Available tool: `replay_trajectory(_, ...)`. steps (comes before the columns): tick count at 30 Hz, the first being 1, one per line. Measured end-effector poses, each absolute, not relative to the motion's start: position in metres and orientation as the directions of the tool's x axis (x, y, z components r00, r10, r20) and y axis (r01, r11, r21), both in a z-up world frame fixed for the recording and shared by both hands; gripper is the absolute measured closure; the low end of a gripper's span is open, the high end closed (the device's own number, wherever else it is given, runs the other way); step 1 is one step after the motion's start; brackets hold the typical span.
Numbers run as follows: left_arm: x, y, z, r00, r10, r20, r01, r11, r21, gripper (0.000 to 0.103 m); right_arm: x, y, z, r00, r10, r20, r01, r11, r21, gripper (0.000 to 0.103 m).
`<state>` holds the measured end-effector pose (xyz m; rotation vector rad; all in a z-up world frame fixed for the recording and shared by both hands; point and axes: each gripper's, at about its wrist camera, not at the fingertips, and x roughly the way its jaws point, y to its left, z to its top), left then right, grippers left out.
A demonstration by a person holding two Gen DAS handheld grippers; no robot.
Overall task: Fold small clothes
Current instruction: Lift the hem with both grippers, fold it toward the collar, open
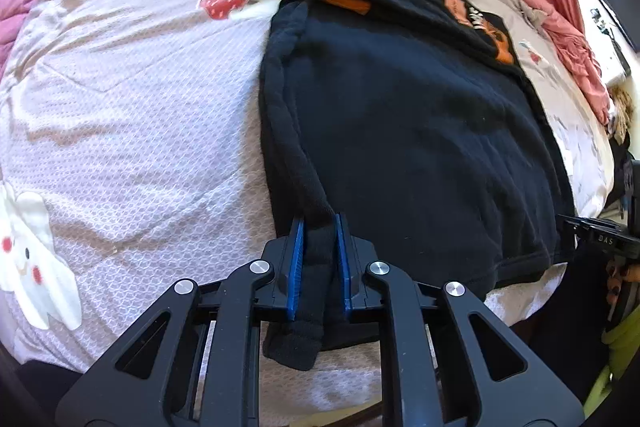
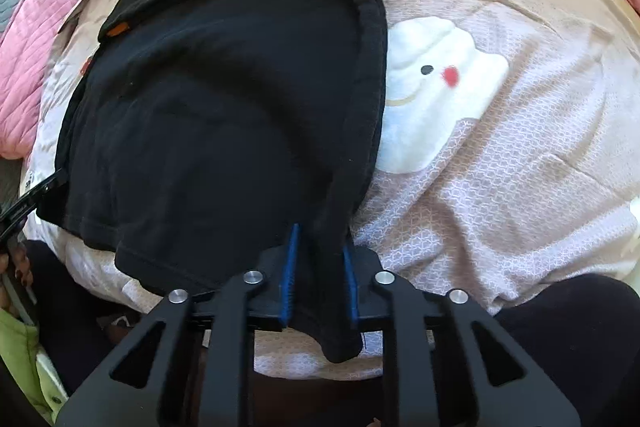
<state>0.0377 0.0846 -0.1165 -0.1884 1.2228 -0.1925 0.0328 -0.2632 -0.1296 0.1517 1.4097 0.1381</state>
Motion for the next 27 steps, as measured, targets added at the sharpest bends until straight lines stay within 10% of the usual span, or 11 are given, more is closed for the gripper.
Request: replay_trajectory(27, 0.142, 0.103, -0.058, 0.539, -0.306, -0.785, 0.030, 0.938, -0.345, 0.100, 0.142, -0.292, -0.059, 0.586, 0.335, -0.738, -0.106, 0.935, 0.340, 0.095)
